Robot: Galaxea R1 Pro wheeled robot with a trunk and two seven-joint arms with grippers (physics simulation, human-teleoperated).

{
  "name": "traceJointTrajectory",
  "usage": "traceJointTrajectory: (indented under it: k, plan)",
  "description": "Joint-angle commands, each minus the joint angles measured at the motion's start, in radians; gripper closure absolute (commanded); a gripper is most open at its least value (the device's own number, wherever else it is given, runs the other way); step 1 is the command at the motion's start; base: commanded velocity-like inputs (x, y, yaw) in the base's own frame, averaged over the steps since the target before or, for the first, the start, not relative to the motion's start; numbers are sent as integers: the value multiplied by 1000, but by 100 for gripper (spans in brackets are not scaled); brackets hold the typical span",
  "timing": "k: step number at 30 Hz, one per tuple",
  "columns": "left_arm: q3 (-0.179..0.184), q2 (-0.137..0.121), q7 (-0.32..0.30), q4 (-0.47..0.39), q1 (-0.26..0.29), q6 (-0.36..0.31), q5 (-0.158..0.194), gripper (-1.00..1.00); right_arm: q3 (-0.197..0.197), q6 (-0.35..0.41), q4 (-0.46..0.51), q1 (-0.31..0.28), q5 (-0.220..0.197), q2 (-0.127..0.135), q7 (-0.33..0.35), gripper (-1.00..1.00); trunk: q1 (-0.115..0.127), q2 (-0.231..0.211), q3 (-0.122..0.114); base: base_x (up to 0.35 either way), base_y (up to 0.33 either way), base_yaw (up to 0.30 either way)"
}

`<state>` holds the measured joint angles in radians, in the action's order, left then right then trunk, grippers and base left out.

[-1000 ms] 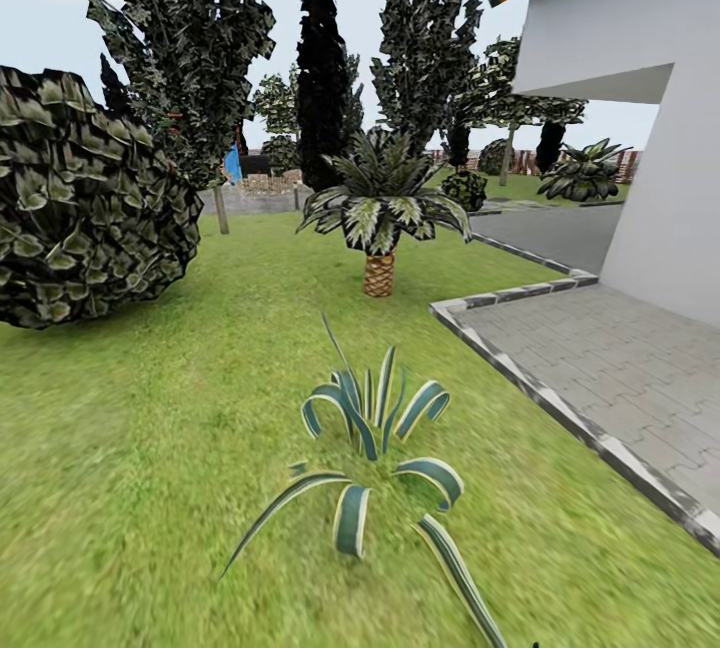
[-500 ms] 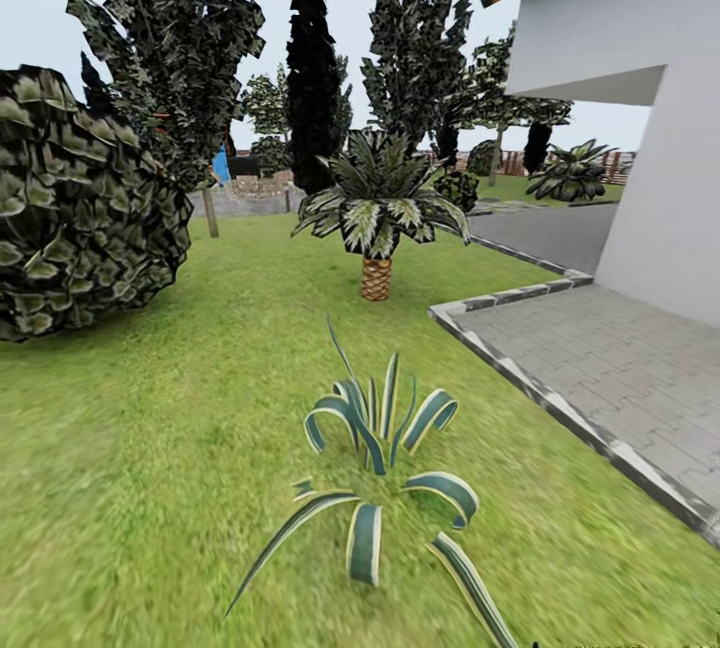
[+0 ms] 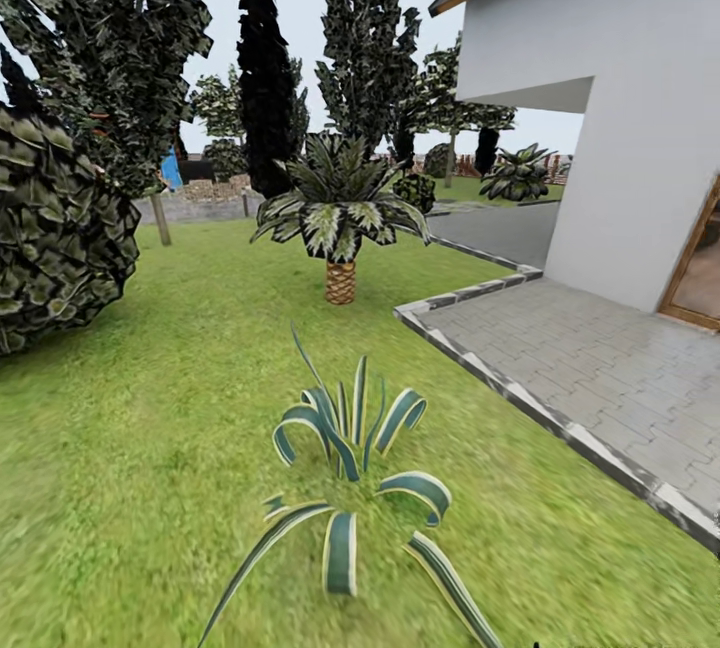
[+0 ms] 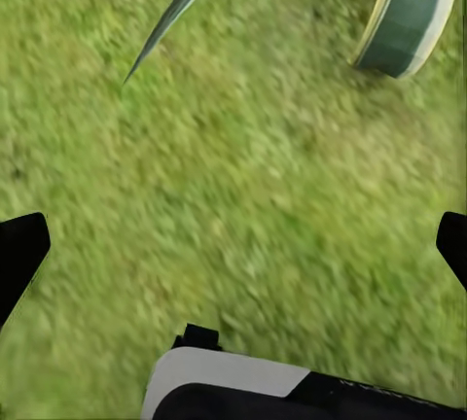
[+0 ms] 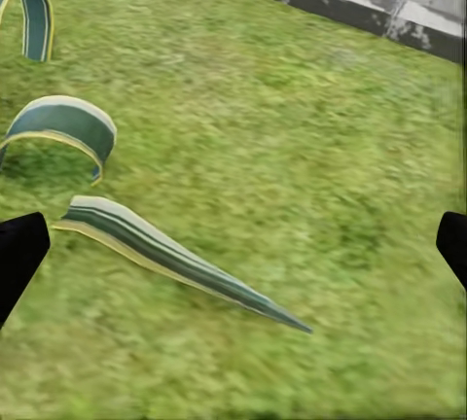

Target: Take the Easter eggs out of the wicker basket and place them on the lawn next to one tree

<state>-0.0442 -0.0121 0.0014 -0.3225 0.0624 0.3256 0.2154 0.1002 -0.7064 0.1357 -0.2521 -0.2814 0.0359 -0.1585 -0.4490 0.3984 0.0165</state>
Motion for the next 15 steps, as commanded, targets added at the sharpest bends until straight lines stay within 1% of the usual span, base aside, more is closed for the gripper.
traceJointTrajectory:
  k: [1, 5, 7, 15]
  plan:
    - [0, 0, 0, 0, 0, 3, 2, -100, 7, -2, -1, -1, 7, -1, -1, -100, -1, 2, 1, 227, 215, -272]
    - [-1, 0, 0, 0, 0, 3, 3, -100, 7, -2, -1, -1, 7, 1, -1, -100, -1, 2, -1, 228, 240, -272]
    - [-1, 0, 0, 0, 0, 3, 3, -100, 7, -2, -1, -1, 7, 1, -1, -100, -1, 2, -2, 132, 294, -272]
    - [-2, -1, 0, 0, 1, 1, 4, -100, 7, -2, -1, -1, 7, 1, -1, -100, -1, 2, -7, 21, 326, -272]
